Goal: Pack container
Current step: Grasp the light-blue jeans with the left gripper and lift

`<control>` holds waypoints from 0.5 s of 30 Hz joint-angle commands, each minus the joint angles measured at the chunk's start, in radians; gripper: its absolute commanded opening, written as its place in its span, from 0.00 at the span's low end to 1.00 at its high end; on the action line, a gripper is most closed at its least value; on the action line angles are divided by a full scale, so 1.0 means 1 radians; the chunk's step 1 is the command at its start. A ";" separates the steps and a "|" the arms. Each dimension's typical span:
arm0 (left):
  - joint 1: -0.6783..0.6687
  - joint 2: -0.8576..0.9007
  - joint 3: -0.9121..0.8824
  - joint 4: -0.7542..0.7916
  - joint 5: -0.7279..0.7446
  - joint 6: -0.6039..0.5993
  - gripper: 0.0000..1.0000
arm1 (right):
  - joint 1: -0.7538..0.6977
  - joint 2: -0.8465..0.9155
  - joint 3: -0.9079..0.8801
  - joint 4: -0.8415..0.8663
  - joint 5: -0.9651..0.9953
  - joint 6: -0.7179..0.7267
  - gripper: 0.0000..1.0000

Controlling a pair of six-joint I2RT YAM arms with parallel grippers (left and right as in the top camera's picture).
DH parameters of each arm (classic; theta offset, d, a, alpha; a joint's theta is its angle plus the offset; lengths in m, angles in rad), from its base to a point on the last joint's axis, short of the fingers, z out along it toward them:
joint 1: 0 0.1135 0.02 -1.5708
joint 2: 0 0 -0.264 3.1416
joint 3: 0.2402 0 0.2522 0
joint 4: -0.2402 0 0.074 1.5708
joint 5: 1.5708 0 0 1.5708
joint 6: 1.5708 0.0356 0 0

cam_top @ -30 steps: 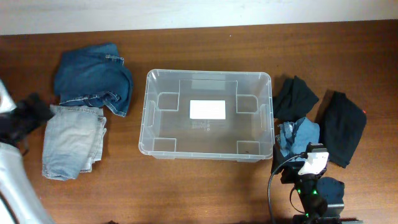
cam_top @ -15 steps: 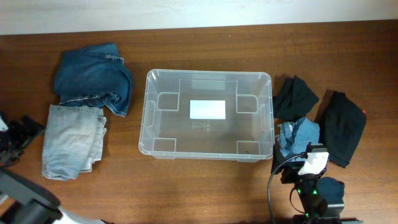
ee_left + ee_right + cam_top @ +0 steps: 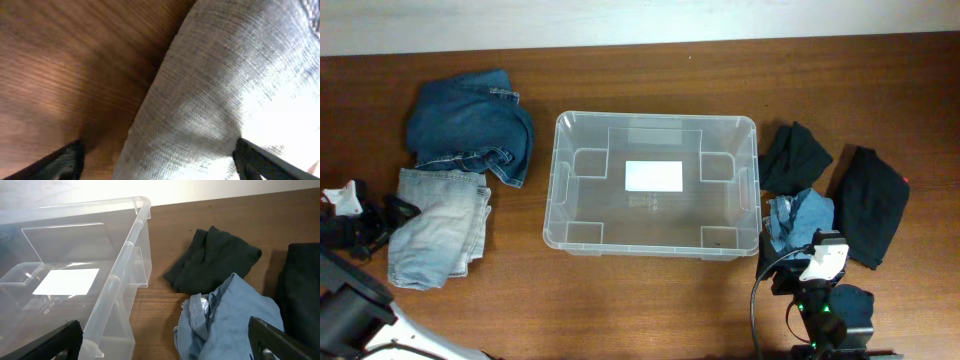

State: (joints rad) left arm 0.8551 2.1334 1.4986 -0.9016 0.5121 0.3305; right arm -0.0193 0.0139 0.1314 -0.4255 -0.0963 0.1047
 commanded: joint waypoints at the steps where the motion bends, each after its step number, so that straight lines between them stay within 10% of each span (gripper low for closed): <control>1: -0.003 0.095 -0.008 -0.029 0.096 0.070 0.84 | -0.008 -0.006 -0.007 -0.001 -0.005 0.008 0.98; 8: -0.003 0.103 -0.008 -0.081 0.210 0.136 0.61 | -0.008 -0.006 -0.007 0.000 -0.005 0.008 0.98; 15: 0.001 0.103 -0.002 -0.190 0.285 0.135 0.13 | -0.008 -0.006 -0.007 -0.001 -0.005 0.008 0.98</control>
State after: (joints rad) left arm 0.8608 2.2055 1.5070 -1.0546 0.7204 0.4538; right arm -0.0193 0.0139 0.1314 -0.4255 -0.0963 0.1051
